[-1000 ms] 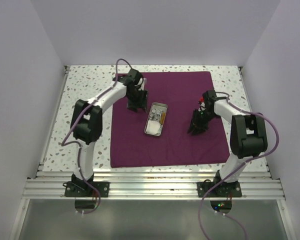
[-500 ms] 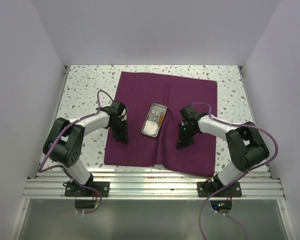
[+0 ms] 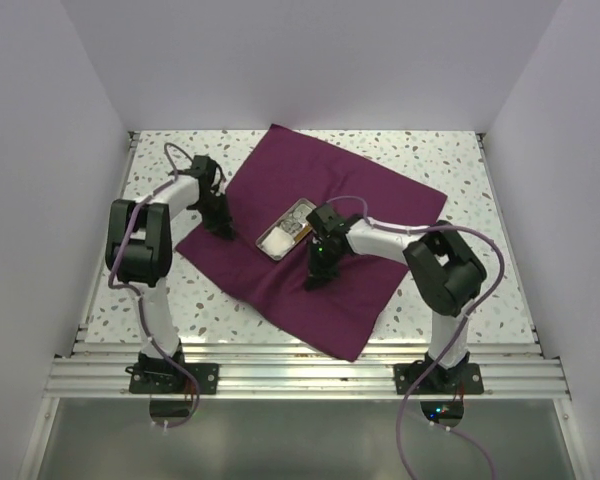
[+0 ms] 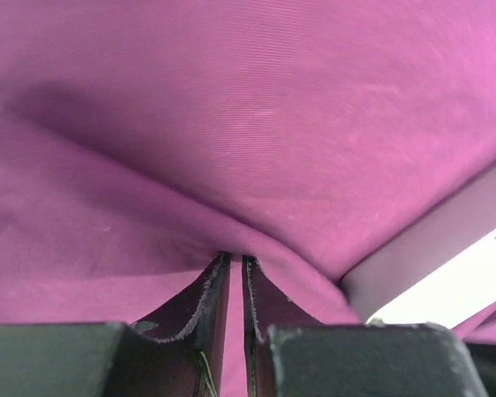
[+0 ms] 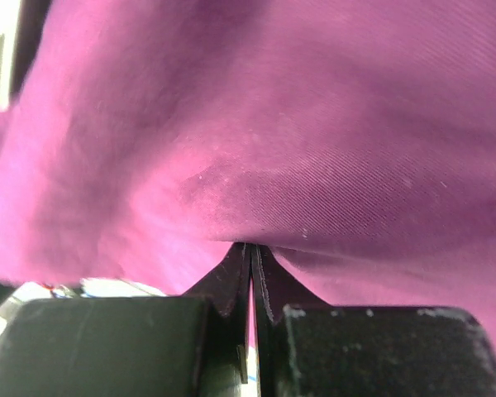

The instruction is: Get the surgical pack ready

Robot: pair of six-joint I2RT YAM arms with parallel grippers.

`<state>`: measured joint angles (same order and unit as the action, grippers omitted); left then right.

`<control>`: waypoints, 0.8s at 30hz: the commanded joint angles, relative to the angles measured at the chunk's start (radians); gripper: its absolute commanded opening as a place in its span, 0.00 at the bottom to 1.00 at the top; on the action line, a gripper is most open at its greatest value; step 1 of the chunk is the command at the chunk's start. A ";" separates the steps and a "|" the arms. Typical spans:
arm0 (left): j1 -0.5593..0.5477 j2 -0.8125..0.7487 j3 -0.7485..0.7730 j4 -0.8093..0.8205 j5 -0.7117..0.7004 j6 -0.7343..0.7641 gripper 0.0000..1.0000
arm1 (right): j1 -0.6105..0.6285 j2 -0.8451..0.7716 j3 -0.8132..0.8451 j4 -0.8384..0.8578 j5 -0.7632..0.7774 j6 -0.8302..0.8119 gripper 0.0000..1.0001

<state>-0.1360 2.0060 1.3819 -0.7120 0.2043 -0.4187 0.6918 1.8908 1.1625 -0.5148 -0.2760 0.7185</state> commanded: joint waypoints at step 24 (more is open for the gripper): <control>0.180 -0.232 -0.081 0.052 0.007 0.054 0.45 | -0.166 0.244 0.788 -0.359 0.214 -0.300 0.66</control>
<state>0.0505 1.8988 1.3643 -0.7063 0.1524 -0.3252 0.5297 2.0190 1.8187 -0.7719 -0.1173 0.4442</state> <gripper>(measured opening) 0.450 0.650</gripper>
